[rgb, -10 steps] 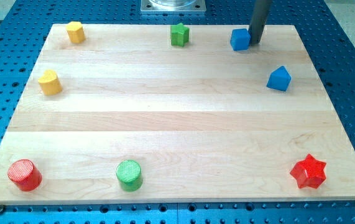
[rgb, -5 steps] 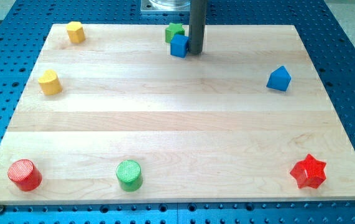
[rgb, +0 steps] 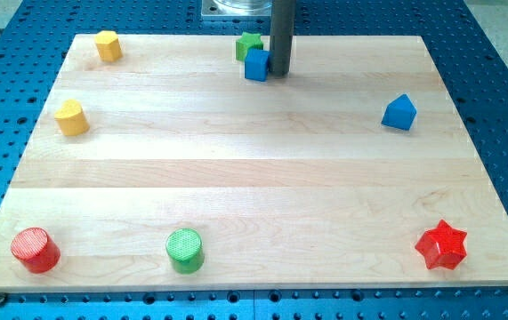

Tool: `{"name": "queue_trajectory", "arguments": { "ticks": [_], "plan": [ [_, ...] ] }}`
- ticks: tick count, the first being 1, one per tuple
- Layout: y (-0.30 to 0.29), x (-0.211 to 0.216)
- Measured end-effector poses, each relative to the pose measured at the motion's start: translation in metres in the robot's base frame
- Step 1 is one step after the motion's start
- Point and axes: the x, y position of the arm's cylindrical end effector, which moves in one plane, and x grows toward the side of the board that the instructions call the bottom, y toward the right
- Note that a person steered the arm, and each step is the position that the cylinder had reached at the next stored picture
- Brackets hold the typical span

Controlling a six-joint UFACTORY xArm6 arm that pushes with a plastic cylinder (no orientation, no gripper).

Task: Place the cube in between the yellow blocks

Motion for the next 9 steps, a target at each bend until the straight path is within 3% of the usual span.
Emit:
{"name": "queue_trajectory", "arguments": {
  "ticks": [5,7,8,9],
  "plan": [
    [-0.196,-0.001],
    [-0.206,-0.017],
    [-0.244,-0.006],
    [-0.246,-0.002]
  ]
}}
